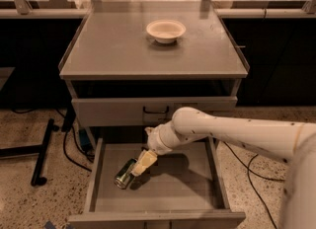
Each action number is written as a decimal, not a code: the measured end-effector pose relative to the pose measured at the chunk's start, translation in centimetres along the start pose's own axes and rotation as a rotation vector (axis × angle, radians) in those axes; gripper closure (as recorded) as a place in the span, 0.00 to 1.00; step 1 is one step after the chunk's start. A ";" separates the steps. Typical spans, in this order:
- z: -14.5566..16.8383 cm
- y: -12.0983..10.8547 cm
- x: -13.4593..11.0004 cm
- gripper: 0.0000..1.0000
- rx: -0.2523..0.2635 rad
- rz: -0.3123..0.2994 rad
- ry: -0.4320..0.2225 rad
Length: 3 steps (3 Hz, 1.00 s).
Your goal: Pick green can from middle drawer and place on counter
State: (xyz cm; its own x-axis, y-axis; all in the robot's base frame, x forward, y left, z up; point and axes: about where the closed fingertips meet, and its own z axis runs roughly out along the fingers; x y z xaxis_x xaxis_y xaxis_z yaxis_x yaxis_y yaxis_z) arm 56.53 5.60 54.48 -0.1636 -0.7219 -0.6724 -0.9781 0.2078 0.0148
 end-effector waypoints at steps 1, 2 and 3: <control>5.3 -2.7 1.4 0.00 -0.036 0.003 0.014; 9.6 -4.1 3.4 0.00 -0.072 0.004 0.041; 12.2 -4.4 4.8 0.00 -0.106 -0.008 0.055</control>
Offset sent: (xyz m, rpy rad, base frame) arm 0.0687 0.0402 -0.1452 -0.0533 0.0958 0.0685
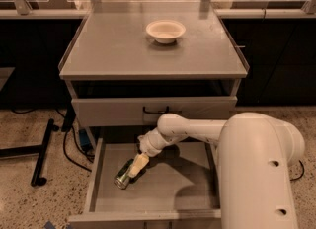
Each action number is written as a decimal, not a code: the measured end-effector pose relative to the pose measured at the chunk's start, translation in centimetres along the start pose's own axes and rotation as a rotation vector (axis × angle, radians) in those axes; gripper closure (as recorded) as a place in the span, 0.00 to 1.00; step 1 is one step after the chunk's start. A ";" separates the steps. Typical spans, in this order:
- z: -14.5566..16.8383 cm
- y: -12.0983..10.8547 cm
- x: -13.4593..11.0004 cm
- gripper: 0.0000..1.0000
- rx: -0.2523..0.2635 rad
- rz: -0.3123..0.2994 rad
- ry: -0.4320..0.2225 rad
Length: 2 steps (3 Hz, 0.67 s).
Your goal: Pick green can from middle drawer and place on counter
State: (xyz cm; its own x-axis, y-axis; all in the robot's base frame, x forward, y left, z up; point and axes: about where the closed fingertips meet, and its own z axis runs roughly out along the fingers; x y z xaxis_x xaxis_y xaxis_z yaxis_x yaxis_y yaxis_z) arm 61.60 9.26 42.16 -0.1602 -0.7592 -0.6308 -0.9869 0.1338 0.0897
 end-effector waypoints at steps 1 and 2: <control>1.7 0.3 0.8 0.00 -0.017 -0.013 -0.006; 3.0 1.3 0.9 0.00 -0.034 -0.039 -0.008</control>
Offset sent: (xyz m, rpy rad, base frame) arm -0.0226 0.0214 -0.0372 0.0179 -0.0129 0.0842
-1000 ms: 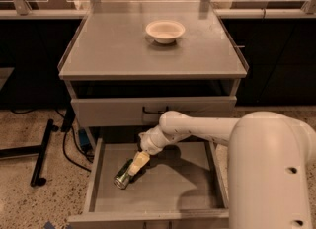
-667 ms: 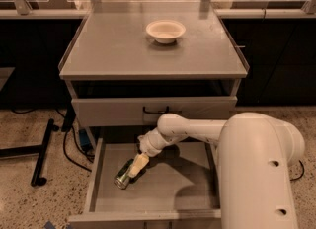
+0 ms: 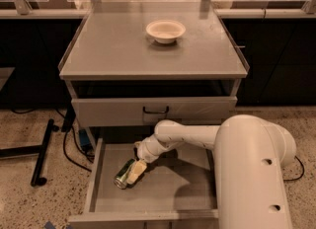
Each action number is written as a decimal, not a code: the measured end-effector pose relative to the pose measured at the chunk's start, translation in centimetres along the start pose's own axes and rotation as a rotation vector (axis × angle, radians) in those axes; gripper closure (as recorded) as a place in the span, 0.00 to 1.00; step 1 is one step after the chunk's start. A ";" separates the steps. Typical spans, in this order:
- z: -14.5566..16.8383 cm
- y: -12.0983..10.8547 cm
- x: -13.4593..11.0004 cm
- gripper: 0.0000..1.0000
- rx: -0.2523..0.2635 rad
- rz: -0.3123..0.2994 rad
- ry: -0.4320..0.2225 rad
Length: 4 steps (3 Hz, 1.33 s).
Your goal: Pick green can from middle drawer and place on counter
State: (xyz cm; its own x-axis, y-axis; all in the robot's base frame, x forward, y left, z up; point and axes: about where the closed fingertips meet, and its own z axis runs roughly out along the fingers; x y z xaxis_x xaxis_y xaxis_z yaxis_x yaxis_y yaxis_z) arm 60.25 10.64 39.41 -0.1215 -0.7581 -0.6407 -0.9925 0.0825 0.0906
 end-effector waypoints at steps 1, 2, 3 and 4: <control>1.3 0.9 0.2 0.00 -0.016 -0.016 -0.007; 2.6 1.6 0.7 0.00 -0.039 -0.024 -0.008; 3.5 2.1 1.0 0.19 -0.064 -0.032 -0.010; 3.8 2.6 1.0 0.43 -0.075 -0.041 -0.025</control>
Offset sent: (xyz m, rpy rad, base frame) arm -0.0216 0.0159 -0.0325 0.0160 0.0193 0.0575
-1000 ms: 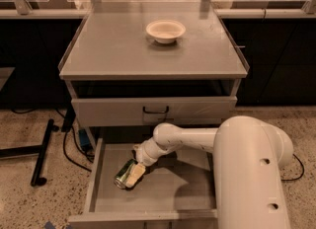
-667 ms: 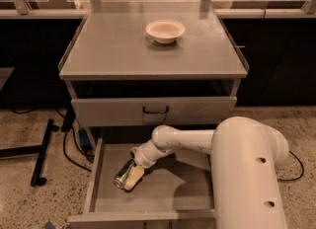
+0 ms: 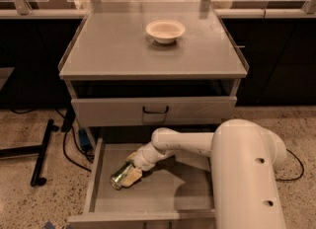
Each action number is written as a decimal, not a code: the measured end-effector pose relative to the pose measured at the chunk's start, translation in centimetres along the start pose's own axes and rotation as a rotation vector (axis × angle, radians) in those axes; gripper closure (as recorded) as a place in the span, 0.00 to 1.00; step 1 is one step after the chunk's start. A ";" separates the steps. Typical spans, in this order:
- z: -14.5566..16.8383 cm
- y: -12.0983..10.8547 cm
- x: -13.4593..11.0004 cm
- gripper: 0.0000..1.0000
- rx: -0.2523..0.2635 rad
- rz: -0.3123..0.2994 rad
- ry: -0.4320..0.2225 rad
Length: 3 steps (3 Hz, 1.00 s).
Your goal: Pick green can from middle drawer and place on counter
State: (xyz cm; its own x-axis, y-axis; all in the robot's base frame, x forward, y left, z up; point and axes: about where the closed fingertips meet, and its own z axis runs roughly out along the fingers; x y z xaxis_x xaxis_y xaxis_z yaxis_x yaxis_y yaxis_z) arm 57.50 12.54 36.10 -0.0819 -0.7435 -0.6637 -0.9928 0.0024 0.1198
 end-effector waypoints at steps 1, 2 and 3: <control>-0.3 0.3 0.0 0.66 0.008 -0.008 -0.013; -0.8 0.5 0.0 0.89 0.025 -0.010 -0.022; -2.0 0.8 0.4 1.00 0.050 -0.002 -0.025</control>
Offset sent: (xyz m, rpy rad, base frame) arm -0.0030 -0.0135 0.0132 0.0286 -0.0493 -0.0297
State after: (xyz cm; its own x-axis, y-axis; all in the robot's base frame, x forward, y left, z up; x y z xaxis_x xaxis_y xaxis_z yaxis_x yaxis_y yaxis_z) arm 56.88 10.91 37.34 -0.0813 -0.7269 -0.6819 -0.9961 0.0350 0.0815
